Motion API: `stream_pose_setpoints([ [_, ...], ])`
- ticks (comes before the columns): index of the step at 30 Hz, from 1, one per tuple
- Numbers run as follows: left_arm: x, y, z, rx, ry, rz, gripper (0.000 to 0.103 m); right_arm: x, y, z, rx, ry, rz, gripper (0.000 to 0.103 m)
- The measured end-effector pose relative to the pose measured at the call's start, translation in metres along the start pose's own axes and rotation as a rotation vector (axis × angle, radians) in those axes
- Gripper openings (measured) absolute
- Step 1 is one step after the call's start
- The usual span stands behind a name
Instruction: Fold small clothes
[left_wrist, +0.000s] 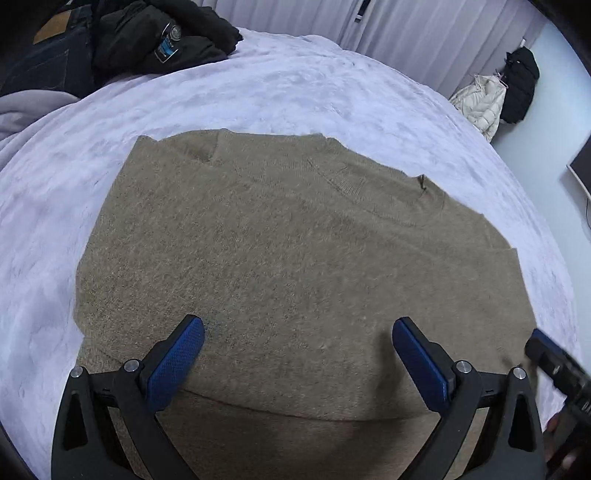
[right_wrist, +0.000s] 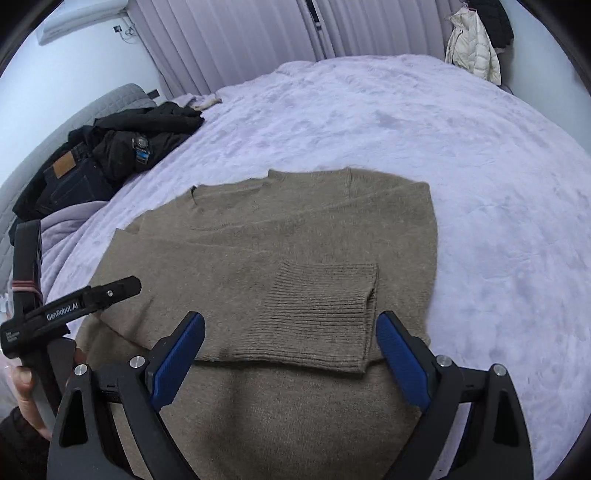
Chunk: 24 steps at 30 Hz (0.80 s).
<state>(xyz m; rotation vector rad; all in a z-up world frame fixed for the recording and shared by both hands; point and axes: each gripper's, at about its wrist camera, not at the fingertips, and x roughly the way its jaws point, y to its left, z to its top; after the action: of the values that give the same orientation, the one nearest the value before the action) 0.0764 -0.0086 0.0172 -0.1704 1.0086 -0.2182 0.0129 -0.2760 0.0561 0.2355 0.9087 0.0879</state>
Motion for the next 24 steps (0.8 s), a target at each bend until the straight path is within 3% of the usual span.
stream_pose_setpoints([
  [5,0.003,-0.017,-0.026,0.139,-0.103,0.108,0.103,-0.015,-0.014,0.0,0.033,-0.058,-0.012,0.09],
  [13,0.002,-0.009,-0.022,0.112,-0.109,0.079,0.102,0.012,-0.005,0.003,-0.067,-0.018,-0.093,0.083],
  [16,0.003,-0.009,-0.022,0.111,-0.111,0.076,0.102,0.029,-0.001,0.004,-0.082,0.018,-0.147,0.065],
  [17,0.002,-0.008,-0.022,0.108,-0.112,0.071,0.102,0.028,0.0,0.005,-0.082,0.013,-0.151,0.045],
  [18,0.002,-0.007,-0.022,0.105,-0.113,0.067,0.102,0.026,0.0,0.007,-0.079,0.008,-0.15,0.011],
  [19,0.002,-0.007,-0.022,0.103,-0.112,0.064,0.102,0.024,-0.001,0.009,-0.067,0.014,-0.129,0.005],
  [21,0.002,-0.007,-0.022,0.103,-0.113,0.065,0.102,0.014,-0.003,0.011,-0.039,-0.01,-0.113,0.004],
  [24,0.002,-0.007,-0.021,0.105,-0.111,0.068,0.102,0.004,0.0,0.012,-0.056,-0.072,-0.184,0.004],
])
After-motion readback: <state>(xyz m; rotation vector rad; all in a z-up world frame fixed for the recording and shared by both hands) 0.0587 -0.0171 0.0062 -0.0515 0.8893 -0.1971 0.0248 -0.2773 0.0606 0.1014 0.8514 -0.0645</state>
